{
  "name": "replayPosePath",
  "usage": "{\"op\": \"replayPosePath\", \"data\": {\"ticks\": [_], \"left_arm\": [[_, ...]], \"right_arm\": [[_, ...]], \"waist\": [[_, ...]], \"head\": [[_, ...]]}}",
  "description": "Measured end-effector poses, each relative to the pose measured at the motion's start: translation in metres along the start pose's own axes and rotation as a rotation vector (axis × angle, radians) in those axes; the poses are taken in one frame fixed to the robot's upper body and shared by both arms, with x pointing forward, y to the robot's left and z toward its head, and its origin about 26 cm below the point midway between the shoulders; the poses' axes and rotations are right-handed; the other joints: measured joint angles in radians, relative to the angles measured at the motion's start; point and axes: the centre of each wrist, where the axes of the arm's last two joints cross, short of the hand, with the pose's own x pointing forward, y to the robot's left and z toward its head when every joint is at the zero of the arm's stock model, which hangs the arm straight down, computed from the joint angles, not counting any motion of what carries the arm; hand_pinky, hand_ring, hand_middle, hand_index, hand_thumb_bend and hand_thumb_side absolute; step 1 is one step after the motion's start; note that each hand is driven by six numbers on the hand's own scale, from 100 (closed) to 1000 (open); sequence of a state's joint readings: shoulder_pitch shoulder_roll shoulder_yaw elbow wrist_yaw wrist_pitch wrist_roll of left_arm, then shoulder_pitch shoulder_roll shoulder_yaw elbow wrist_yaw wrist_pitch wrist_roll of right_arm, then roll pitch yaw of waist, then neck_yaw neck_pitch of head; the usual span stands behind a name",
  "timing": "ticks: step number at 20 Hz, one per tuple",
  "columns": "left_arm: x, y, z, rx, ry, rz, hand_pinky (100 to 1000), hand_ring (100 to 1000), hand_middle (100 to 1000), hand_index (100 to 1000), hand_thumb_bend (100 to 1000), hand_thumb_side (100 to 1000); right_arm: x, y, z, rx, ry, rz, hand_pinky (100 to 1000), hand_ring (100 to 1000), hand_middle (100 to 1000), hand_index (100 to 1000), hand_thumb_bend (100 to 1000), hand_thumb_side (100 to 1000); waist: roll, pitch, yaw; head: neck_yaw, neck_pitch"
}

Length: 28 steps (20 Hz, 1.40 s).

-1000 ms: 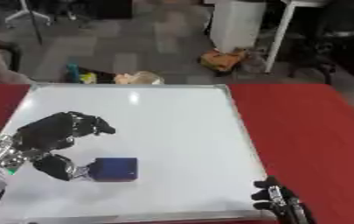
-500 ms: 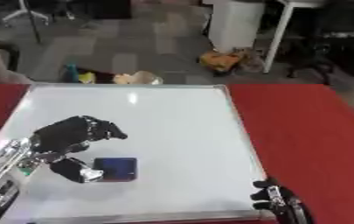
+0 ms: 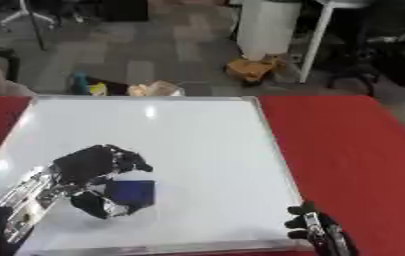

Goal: Wipe the whiteboard clean with a brush.

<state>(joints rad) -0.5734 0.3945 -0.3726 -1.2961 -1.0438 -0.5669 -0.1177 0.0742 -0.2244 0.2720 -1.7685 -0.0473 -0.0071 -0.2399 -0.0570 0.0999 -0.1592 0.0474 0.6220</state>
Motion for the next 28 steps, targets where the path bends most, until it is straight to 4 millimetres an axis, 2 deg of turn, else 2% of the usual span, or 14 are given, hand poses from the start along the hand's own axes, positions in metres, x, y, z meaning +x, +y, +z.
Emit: {"op": "replayPosePath", "data": {"ticks": [14,28], "left_arm": [[0.000,-0.013,0.001,-0.022,0.010,-0.003,576,600,696,874,318,813],[-0.002,-0.020,0.002,-0.019,0.042,-0.034,604,646,702,870,327,787]], "right_arm": [[0.001,0.000,-0.001,0.002,-0.004,-0.001,599,633,475,679,100,882],[0.001,0.000,-0.001,0.003,-0.004,-0.001,600,633,475,679,100,882]], "waist": [[0.000,0.002,-0.001],[-0.003,0.004,0.001]], "head": [[-0.002,0.000],[-0.003,0.000]]}}
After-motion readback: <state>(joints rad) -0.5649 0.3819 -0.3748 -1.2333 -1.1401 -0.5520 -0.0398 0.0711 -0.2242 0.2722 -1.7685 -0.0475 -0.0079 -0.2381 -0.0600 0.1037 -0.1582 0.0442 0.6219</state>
